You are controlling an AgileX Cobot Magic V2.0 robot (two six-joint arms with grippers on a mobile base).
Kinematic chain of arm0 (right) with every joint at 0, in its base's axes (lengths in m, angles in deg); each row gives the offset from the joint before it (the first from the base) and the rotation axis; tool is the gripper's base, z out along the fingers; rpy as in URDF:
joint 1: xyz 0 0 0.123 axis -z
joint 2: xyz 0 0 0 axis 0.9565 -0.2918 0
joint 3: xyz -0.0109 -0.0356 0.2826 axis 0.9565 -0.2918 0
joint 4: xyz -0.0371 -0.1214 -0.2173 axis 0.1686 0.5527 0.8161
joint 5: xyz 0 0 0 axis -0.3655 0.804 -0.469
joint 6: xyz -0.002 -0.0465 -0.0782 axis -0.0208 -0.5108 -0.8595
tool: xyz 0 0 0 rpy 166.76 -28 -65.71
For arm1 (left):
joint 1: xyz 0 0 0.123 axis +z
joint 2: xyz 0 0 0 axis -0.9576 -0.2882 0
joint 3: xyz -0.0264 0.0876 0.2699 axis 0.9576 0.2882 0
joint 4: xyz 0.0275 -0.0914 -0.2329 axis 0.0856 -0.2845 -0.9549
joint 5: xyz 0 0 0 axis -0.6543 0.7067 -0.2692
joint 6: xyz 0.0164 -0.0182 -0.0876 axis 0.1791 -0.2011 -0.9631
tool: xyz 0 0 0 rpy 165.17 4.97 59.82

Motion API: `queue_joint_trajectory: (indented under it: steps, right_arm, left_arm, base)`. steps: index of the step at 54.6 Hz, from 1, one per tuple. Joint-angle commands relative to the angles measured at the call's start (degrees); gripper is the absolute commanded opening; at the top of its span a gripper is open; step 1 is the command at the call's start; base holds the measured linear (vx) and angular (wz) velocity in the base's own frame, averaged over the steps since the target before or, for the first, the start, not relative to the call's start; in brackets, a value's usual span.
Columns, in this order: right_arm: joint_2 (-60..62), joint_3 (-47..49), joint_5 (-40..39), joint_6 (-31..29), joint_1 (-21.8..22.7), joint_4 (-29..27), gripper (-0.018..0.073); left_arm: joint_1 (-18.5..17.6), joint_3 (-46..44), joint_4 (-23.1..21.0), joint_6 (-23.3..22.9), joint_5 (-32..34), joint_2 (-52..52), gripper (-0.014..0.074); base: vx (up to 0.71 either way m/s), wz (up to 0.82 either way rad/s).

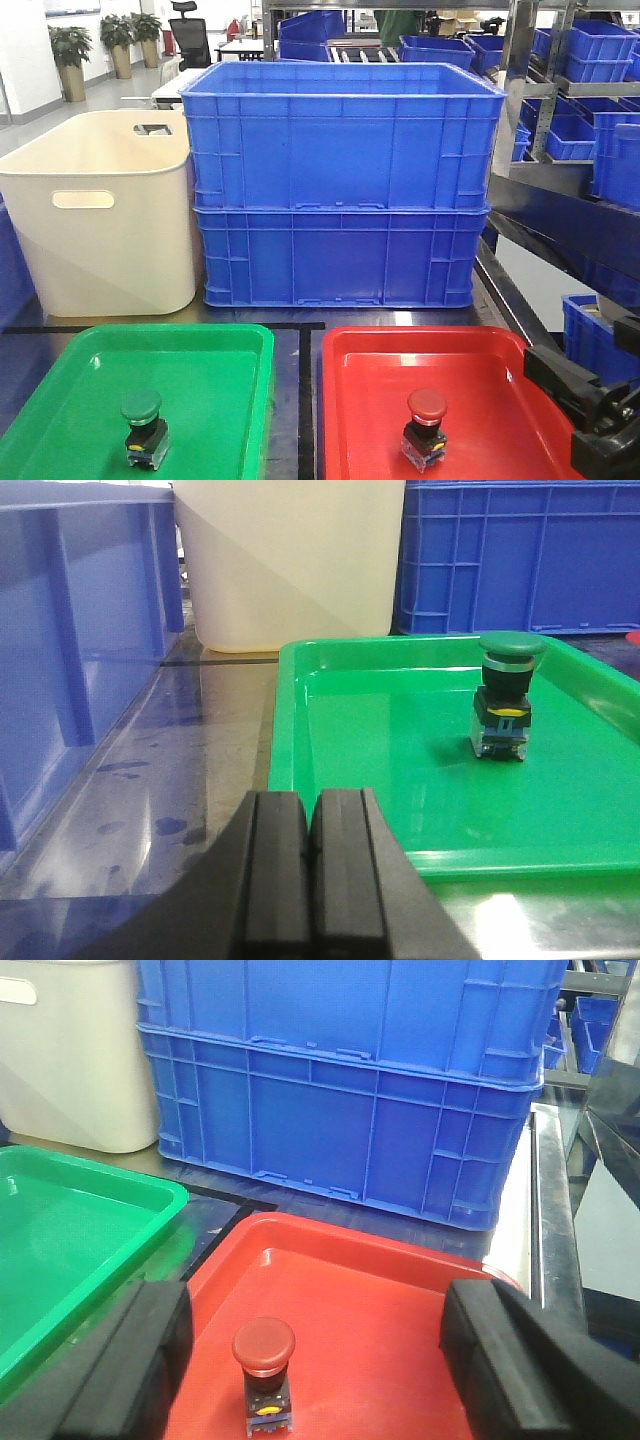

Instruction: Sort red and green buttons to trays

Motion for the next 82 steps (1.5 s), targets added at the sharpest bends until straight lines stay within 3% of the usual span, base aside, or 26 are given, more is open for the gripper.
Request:
queue_joint_trajectory:
  steps: [1,14,19,26,44,51,56,82]
  right_arm:
    - [1.2,1.9,-4.1,-0.3,0.1,1.4,0.0563]
    - [8.1,-0.5,-4.8,-3.5,0.9,-0.2,0.0519]
    - [13.0,-5.5,-6.8,-6.6,2.8,-4.9,0.0468]
    - [21.5,-16.0,-11.4,-11.0,6.6,-11.2,0.0363]
    - [41.9,-34.1,-13.1,-12.0,21.0,-9.7,-0.0017]
    - [47.1,-39.9,-14.6,-12.0,24.4,-9.7,-0.0015]
    - [46.9,-45.8,-22.9,-12.0,24.4,-9.8,-0.0013]
    - [46.9,-45.4,-22.1,-12.4,22.4,-8.7,-0.0012]
  left_arm:
    - [0.1,-1.1,0.0,-0.5,4.2,0.9,-0.0007]
    - [0.1,-1.1,0.0,-0.5,4.2,0.9,-0.0007]
    - [0.1,-1.1,0.0,-0.5,4.2,0.9,-0.0007]
    - [0.1,-1.1,0.0,-0.5,4.2,0.9,-0.0007]
    - [0.1,-1.1,0.0,-0.5,4.2,0.9,-0.0007]
    - [0.1,-1.1,0.0,-0.5,4.2,0.9,-0.0007]
    - [0.1,-1.1,0.0,-0.5,4.2,0.8,-0.0007]
    - [0.1,-1.2,0.0,-0.5,4.2,0.8,-0.0007]
  base:
    - [0.0,0.0]
    - [0.0,0.0]
    - [0.0,0.0]
    - [0.0,0.0]
    - [0.0,0.0]
    - [0.0,0.0]
    - [0.0,0.0]
    - [0.0,0.0]
